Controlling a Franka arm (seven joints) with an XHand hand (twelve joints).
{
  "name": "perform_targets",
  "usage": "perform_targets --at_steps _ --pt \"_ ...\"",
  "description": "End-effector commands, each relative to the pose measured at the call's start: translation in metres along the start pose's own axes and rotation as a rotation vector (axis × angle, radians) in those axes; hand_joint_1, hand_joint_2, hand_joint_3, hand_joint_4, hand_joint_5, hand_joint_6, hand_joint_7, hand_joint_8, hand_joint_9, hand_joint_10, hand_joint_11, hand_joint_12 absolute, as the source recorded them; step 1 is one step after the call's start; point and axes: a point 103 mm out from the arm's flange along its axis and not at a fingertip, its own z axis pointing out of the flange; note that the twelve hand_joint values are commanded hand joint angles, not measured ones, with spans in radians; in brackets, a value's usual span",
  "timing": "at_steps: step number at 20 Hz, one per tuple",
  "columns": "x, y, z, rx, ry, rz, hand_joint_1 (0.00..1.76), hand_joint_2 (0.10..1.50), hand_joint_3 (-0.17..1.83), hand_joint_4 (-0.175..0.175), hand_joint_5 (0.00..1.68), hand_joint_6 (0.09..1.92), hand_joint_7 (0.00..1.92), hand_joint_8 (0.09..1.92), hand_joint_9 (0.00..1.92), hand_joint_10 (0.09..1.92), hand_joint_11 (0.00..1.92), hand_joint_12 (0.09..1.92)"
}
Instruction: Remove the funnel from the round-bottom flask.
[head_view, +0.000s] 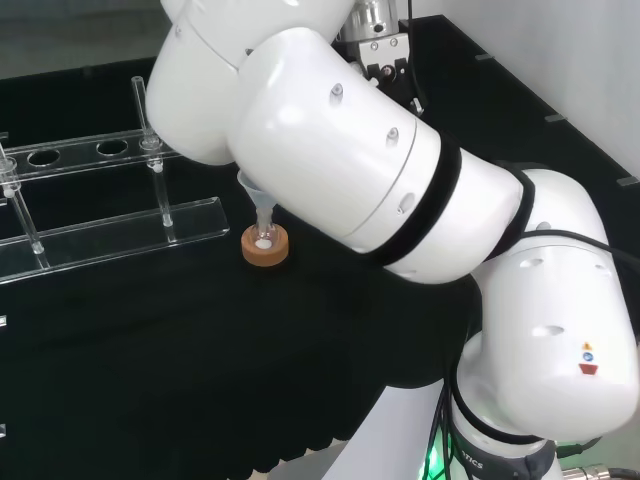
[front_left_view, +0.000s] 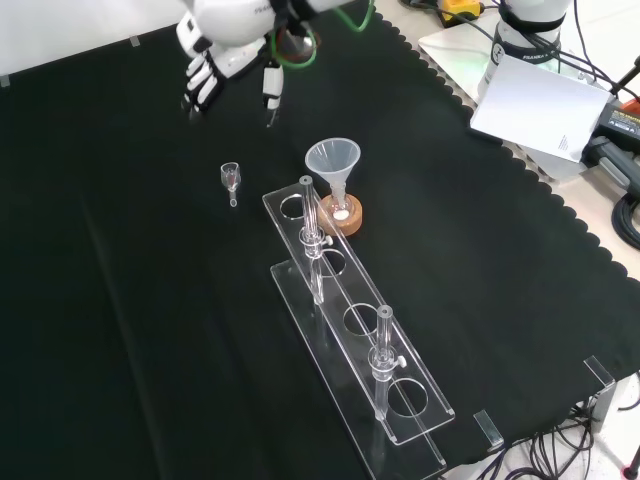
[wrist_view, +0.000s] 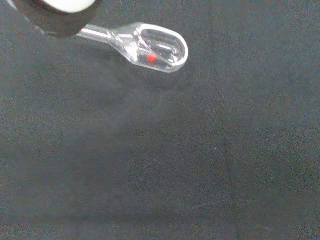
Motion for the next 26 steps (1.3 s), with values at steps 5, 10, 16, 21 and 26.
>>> perform_targets --at_steps 5,10,16,21,26 --pt "0.01 -0.077 -0.029 -0.101 0.06 -0.021 0.75 0.75 0.42 -0.028 0.34 0.09 0.07 0.63 0.57 0.09 0.17 1.37" --pt "0.017 -0.109 -0.035 -0.119 0.074 -0.029 0.75 0.75 0.42 -0.029 0.34 0.09 0.08 0.63 0.6 0.09 0.18 1.37" --pt "0.03 -0.138 -0.031 -0.122 0.116 -0.093 0.74 0.74 0.44 -0.029 0.35 0.09 0.13 0.63 0.65 0.12 0.21 1.36" --pt "0.047 -0.16 -0.028 -0.089 0.114 -0.107 0.68 0.73 0.44 -0.03 0.34 0.09 0.18 0.64 0.68 0.15 0.24 1.37" --pt "0.067 -0.175 -0.022 -0.053 0.144 -0.119 0.58 0.72 0.39 -0.033 0.32 0.09 0.16 0.65 0.57 0.39 0.26 1.39"
